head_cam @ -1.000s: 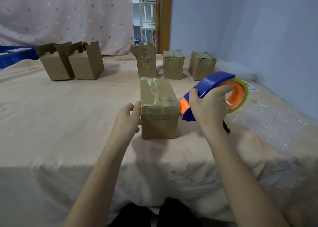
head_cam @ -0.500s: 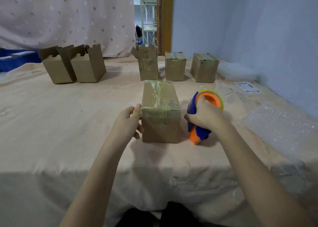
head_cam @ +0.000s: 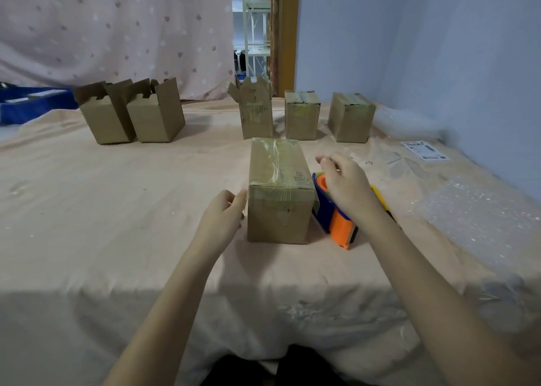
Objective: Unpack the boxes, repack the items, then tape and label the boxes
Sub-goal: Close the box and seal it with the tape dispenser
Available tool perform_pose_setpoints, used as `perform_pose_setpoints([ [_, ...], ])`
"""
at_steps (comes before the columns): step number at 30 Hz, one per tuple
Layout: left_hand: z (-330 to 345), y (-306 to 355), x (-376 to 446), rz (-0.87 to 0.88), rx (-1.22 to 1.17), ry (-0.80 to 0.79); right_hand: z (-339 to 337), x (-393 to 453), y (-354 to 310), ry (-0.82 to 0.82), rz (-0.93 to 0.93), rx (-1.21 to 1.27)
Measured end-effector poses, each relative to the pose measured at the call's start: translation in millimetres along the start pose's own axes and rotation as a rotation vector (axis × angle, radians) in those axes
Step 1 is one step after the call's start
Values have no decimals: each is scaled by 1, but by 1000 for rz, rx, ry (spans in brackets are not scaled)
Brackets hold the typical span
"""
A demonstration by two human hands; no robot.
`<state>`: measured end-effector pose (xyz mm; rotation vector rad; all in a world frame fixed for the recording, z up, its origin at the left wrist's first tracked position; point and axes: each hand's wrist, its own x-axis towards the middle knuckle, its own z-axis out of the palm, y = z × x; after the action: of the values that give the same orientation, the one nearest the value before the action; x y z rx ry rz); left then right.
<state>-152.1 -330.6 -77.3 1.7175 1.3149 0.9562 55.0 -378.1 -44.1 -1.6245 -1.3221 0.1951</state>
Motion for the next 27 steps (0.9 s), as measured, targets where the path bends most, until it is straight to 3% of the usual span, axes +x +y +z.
perform_pose_setpoints([
  [2, -5, 4, 11, 52, -11, 118, 7, 0, -16, -33, 148, 471],
  [4, -8, 22, 19, 111, -203, 132, 15, 3, -25, -92, 246, 717],
  [9, 13, 61, 21, 152, -557, -140, 32, 4, -33, -164, 329, 983],
  [12, 21, 53, 23, 115, -682, -104, 38, 0, -34, -125, 313, 1028],
  [17, 17, 37, 22, 120, -723, -89, 43, -6, -34, -211, 289, 983],
  [22, 17, 32, 17, 98, -809, -17, 52, -13, -31, -157, 233, 889],
  [25, 17, 22, 14, 145, -662, -22, 53, -22, -24, -141, 276, 972],
  [27, 11, 8, 8, 222, -467, 30, 42, -28, -22, -71, 173, 775],
])
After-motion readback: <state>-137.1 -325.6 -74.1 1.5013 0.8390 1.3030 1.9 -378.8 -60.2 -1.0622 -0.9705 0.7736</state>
